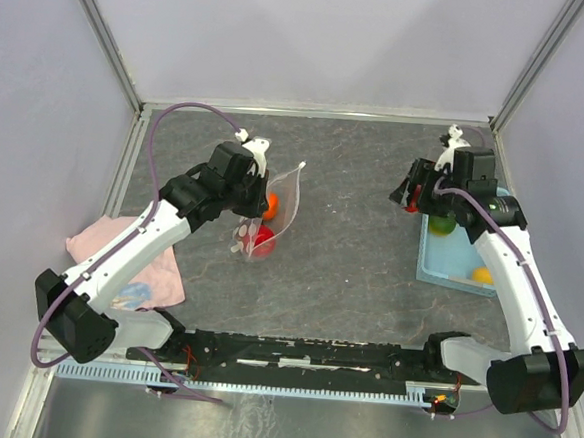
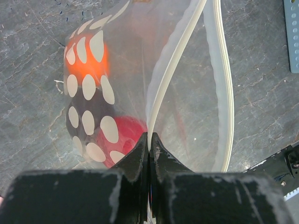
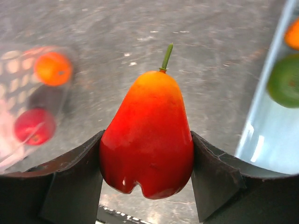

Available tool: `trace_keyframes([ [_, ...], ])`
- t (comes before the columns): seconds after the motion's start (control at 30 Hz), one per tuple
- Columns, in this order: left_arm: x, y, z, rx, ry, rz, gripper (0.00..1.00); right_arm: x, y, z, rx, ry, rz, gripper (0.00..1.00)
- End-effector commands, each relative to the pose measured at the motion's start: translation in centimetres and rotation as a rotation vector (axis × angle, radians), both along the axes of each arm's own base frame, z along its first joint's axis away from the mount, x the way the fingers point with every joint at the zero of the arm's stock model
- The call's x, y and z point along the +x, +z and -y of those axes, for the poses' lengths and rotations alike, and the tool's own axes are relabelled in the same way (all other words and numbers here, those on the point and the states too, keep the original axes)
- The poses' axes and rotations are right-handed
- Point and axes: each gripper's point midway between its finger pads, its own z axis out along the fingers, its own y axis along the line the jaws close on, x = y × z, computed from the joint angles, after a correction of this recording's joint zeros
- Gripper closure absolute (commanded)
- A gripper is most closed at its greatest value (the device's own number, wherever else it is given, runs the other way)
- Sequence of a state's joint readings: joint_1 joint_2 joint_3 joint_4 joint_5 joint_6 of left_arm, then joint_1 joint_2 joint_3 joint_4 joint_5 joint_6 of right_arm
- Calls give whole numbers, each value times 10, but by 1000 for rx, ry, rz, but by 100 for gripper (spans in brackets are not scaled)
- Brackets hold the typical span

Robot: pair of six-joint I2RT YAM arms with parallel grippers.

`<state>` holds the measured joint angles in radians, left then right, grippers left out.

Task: Place the food in the zip-top bag and seal the zipper
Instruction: Pick up the fake fruit from the bin, then place the fake fruit in the zipper food storage bag.

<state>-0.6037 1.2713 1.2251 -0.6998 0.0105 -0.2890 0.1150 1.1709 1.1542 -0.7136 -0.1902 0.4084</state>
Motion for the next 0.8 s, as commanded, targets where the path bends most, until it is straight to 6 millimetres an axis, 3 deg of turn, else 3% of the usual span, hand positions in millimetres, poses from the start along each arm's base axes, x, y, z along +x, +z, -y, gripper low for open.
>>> trace_keyframes([
  [0.0,1,22,6,-21,-67,96,97,-14,51,-53,132,172,68,56],
  [0.33,0,21,8,-22,-68,93,97,-43,92,-168,259,488,84,53],
  [0.57,0,21,9,-24,-69,90,97,-57,89,-226,324,644,37,52],
  [0.77,-1,22,9,-29,-72,91,97,-59,79,-260,398,719,-10,52],
])
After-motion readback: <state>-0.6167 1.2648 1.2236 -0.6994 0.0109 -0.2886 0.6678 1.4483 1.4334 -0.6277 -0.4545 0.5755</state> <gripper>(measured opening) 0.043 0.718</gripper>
